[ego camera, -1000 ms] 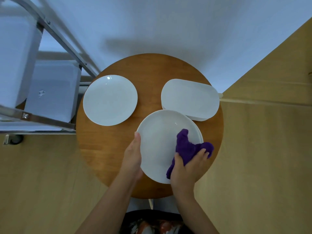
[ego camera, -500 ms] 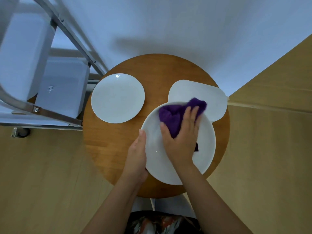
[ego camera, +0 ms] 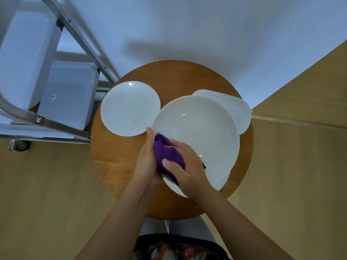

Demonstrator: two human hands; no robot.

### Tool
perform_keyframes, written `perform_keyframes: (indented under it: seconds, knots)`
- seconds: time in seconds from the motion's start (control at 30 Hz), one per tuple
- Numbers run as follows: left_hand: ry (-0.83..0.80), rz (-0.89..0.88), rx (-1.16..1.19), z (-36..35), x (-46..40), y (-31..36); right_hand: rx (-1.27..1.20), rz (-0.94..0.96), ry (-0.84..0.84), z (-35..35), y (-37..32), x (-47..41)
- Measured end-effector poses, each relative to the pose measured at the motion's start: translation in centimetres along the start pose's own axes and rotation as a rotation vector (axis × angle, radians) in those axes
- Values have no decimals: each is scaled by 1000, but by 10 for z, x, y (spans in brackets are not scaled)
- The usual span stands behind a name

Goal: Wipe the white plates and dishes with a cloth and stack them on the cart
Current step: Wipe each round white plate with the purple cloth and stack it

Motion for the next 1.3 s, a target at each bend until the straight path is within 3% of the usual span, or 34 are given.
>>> perform_keyframes:
  seconds: [0.1, 0.17, 0.27, 0.33, 0.4, 0.47, 0.53, 0.6, 0.67, 0.83, 1.0, 1.1, 1.3]
  knots:
    - [32, -20, -80, 4, -6, 13, 38, -26, -65, 2, 7, 18]
    - [-44, -77, -133, -5, -6, 29, 147, -50, -120, 13, 14, 27]
    - [-158, -156, -226, -13, -3, 39, 524, -179, -199, 42, 41, 38]
    - [-67, -166, -305, -1, -4, 40, 690, -227, -13, 78, 45, 41]
    - [-10, -147, -324, 7, -4, 35, 469, -254, 359, 109, 31, 47]
    - [-30, -113, -259, 6, -5, 29, 343, -117, 552, 111, 5, 48]
    - [-87, -54, -166, -3, -3, 23, 494, 17, 330, 73, -17, 36]
    - [-91, -5, -85, -7, -3, 19, 540, 29, -91, 17, -9, 35]
    - [-63, 35, -81, -3, -3, 16, 561, 36, -259, -5, 2, 39]
    - [-109, 71, -171, 1, 4, 5, 978, 339, -278, -14, -4, 26]
    - [-113, 4, -214, -2, 15, 4, 1101, 472, -354, -6, -2, 2]
    - [-142, -36, -118, -3, 19, 13, 1110, 401, -282, 16, -3, -14]
    - [-111, -170, -43, -2, 31, 38, 1066, 149, 29, 53, -4, -8]
Point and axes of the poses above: each hand's wrist, its own x-axis away from the middle knuckle, its own z-axis out of the back of the hand, y = z × x, the point moved 10 cm from there along -x, towards the middle knuckle, and after that the axes turned 3 degrees about -x, right-handed, at the moved point
